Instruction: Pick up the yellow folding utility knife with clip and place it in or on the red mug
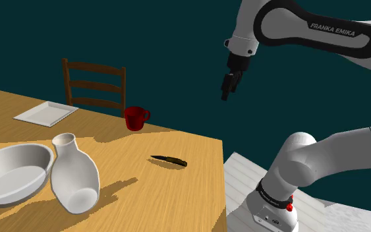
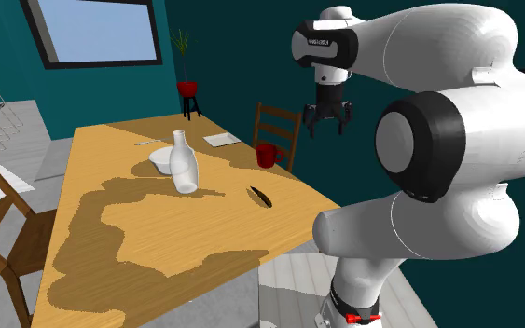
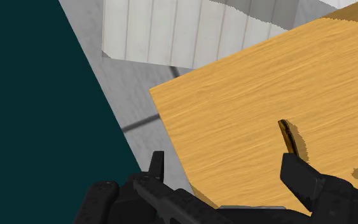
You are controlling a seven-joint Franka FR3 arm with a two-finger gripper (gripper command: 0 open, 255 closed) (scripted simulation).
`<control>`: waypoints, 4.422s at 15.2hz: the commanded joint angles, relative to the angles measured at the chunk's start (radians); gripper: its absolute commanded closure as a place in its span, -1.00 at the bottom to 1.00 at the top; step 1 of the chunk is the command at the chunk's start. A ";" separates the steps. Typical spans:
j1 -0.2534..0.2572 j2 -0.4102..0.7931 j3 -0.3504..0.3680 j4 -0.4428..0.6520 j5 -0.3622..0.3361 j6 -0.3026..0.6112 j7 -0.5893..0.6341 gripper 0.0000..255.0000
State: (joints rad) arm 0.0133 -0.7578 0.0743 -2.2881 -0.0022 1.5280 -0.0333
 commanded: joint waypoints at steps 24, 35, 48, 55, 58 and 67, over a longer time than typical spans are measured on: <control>0.172 0.491 0.247 -0.184 0.080 0.691 0.010 -1.00; 0.176 0.639 0.281 -0.213 0.035 0.865 0.044 -1.00; 0.178 0.643 0.284 -0.210 0.033 0.866 0.050 1.00; 0.177 0.607 0.280 -0.198 0.049 0.820 0.033 1.00; 0.179 0.578 0.276 -0.181 0.059 0.775 0.024 1.00; 0.183 0.506 0.262 -0.118 0.080 0.643 0.005 1.00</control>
State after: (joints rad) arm 0.1957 -0.2460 0.3372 -2.4180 0.0761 2.1887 -0.0285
